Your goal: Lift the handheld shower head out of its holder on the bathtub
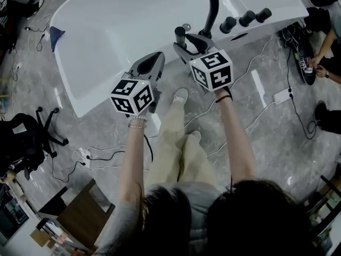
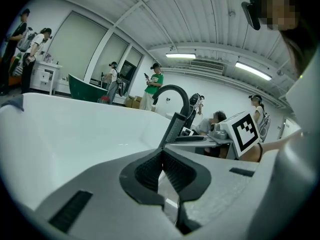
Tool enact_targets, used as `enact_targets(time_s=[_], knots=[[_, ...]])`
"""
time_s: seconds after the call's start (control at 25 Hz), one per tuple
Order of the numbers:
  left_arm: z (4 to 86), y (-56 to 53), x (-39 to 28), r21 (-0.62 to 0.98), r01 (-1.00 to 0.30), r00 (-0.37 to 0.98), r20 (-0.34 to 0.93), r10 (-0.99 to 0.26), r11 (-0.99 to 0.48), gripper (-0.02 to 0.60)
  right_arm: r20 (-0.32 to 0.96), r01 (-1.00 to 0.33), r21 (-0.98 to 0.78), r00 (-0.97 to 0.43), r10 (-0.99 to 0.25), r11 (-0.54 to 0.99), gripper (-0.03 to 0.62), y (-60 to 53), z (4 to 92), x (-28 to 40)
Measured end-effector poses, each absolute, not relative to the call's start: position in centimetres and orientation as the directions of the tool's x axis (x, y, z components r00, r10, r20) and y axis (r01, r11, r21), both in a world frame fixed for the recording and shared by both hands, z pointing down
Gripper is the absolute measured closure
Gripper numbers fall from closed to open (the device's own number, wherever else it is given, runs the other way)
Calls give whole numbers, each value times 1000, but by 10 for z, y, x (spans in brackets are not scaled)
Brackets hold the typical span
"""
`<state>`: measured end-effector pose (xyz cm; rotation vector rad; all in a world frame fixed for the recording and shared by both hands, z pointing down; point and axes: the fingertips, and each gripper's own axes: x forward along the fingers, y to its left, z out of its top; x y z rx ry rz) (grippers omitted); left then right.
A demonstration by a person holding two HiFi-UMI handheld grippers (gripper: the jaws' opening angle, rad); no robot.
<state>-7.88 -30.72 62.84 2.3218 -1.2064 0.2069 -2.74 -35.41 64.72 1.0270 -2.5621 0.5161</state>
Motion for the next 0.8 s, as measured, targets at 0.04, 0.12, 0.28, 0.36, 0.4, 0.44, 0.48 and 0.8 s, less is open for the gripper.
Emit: enact_targets(time_s=[0.04, 0.12, 0.28, 0.36, 0.4, 0.44, 0.48, 0.8], knots=[[630, -308, -79, 372, -799, 593, 360, -720, -472, 575, 435, -707, -207, -686, -584, 677, 418, -356, 650, -30], [634, -311, -80, 376, -798, 594, 364, -718, -470, 575, 439, -707, -209, -685, -581, 676, 418, -359, 656, -32], [642, -316, -80, 385, -795, 598, 369, -711, -469, 575, 453, -709, -192, -678, -579, 679, 418, -366, 666, -39], [645, -317, -80, 390, -793, 600, 371, -709, -467, 575, 458, -716, -193, -670, -584, 671, 418, -368, 671, -40], [647, -317, -80, 393, -793, 601, 372, -707, -466, 575, 459, -720, -195, -667, -587, 666, 418, -369, 673, -41], [649, -317, -80, 394, -792, 602, 375, -706, -466, 575, 461, -724, -194, -663, -590, 662, 418, -370, 674, -41], [651, -317, -81, 396, -792, 602, 377, -703, -466, 575, 463, -727, -191, -659, -593, 659, 418, -370, 676, -41], [659, -316, -83, 410, -788, 606, 381, -698, -460, 575, 484, -752, -151, -622, -616, 641, 439, -375, 683, -40]])
